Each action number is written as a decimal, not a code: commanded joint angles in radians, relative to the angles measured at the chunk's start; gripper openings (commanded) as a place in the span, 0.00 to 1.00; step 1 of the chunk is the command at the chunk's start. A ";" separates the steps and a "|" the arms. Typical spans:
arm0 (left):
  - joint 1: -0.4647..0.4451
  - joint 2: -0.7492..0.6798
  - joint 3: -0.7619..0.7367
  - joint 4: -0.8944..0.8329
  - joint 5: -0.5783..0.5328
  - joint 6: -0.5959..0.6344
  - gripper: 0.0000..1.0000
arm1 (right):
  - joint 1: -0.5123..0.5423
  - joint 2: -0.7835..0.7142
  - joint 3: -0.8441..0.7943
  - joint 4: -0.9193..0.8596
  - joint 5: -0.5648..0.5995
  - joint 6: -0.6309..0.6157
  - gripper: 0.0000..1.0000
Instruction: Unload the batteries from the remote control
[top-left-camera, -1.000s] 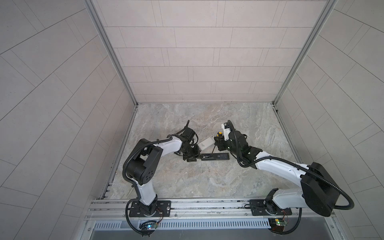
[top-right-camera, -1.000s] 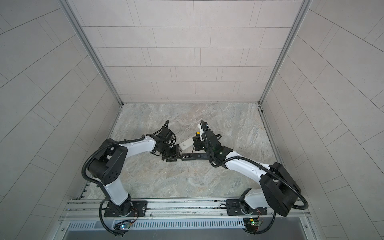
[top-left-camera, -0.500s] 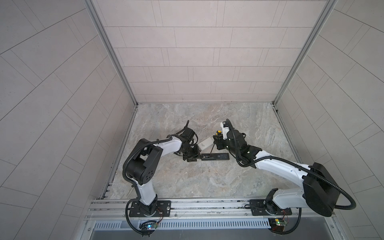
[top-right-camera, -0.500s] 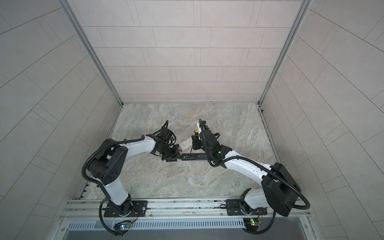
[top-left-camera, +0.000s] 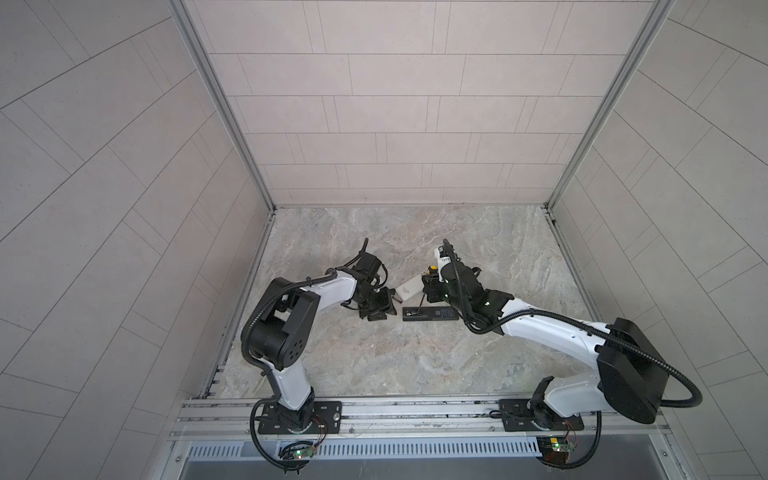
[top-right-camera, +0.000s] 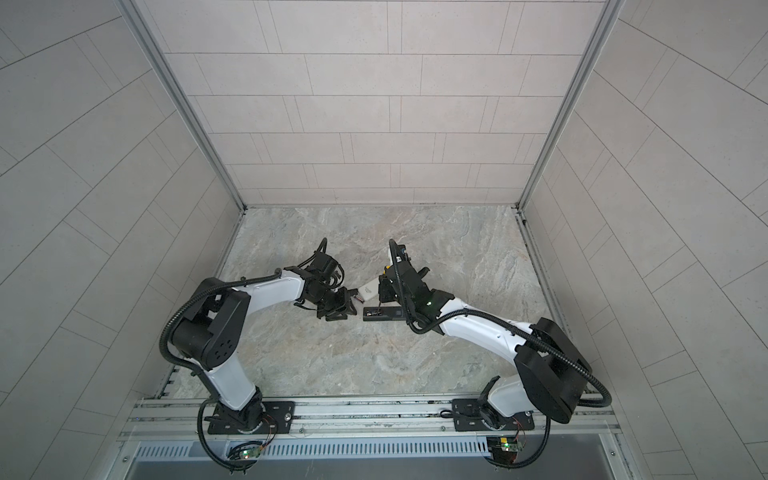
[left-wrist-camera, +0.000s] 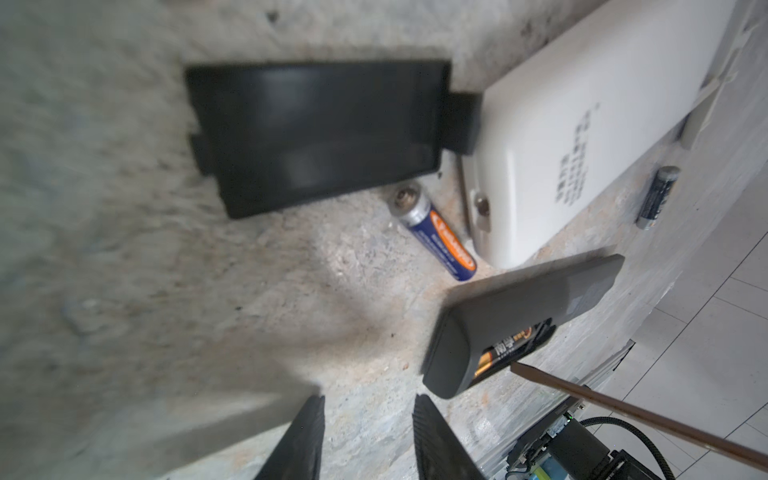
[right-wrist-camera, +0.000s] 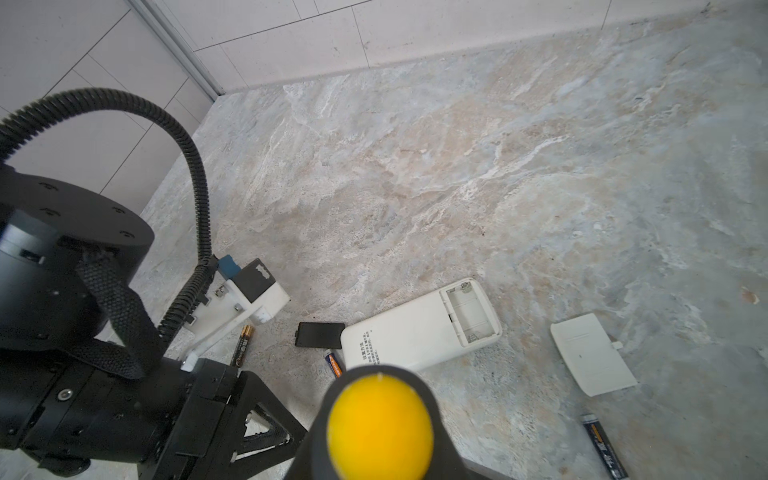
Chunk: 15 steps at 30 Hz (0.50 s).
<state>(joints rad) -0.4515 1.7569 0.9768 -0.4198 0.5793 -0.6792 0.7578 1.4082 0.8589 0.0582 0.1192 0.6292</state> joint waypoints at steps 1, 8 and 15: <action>0.000 0.006 0.028 -0.011 -0.009 0.014 0.45 | 0.008 0.026 0.031 -0.047 0.077 0.022 0.00; 0.000 0.060 0.045 -0.008 -0.021 0.019 0.47 | 0.023 0.074 0.076 -0.070 0.126 0.010 0.00; -0.007 0.120 0.054 -0.011 0.019 0.020 0.46 | 0.031 0.104 0.099 -0.074 0.177 0.082 0.00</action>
<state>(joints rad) -0.4519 1.8263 1.0374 -0.4107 0.6144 -0.6724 0.7837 1.5028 0.9501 -0.0200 0.2272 0.6571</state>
